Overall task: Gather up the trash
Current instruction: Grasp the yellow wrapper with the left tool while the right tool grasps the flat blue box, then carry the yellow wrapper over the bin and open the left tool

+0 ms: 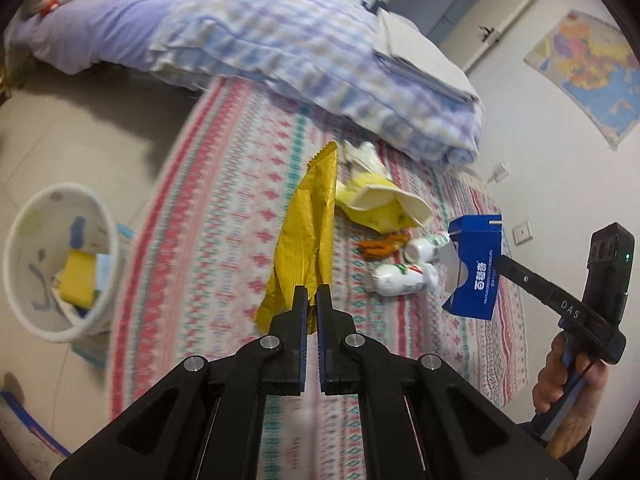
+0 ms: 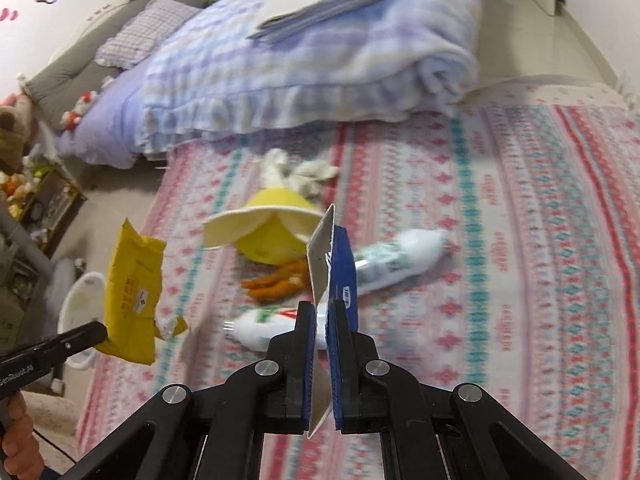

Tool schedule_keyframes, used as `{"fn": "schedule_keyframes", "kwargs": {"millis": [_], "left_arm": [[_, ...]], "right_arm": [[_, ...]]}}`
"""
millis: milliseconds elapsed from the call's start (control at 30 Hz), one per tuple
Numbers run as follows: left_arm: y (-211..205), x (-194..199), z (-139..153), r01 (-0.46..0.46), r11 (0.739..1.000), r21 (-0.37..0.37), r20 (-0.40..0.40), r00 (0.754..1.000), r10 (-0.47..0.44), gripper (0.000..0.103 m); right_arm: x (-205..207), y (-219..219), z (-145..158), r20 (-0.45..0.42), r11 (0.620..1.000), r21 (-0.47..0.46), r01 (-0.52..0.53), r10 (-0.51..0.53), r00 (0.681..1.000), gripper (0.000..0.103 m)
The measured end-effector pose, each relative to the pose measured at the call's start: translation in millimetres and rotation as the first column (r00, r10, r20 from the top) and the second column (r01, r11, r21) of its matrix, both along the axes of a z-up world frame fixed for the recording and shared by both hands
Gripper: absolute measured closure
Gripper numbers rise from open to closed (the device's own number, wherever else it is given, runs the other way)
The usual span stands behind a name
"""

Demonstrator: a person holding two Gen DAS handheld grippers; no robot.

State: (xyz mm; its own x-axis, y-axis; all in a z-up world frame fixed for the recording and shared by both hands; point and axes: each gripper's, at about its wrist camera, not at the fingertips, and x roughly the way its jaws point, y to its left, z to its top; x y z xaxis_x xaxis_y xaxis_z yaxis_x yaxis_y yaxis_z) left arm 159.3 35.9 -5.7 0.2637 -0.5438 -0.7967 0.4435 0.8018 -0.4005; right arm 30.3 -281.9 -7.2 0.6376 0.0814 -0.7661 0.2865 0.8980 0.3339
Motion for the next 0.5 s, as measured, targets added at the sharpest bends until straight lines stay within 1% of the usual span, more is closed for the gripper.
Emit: {"fn": "schedule_keyframes", "kwargs": {"millis": [167,233,400,500], "left_arm": [[54,16,3,-0.076,0.996,-0.043,-0.011,0.997,0.075,0.099],[78,26,0,-0.118,0.990,-0.080,-0.037,0.993,0.115,0.099],[132,47,-6,-0.218,0.965,-0.143,-0.094,0.974,0.206,0.099],[169,60,-5,-0.294,0.942,-0.163,-0.108,0.954,0.280,0.099]], "right_arm": [[16,34,7,0.035,0.997,0.009,-0.078,0.077,0.996,0.097],[24,50,7,0.043,0.994,0.011,-0.111,0.110,0.993,0.097],[42,84,-1,0.045,0.983,0.033,-0.178,0.177,0.983,0.097],[50,103,-2,0.063,0.975,0.055,-0.216,0.212,0.975,0.097]]}}
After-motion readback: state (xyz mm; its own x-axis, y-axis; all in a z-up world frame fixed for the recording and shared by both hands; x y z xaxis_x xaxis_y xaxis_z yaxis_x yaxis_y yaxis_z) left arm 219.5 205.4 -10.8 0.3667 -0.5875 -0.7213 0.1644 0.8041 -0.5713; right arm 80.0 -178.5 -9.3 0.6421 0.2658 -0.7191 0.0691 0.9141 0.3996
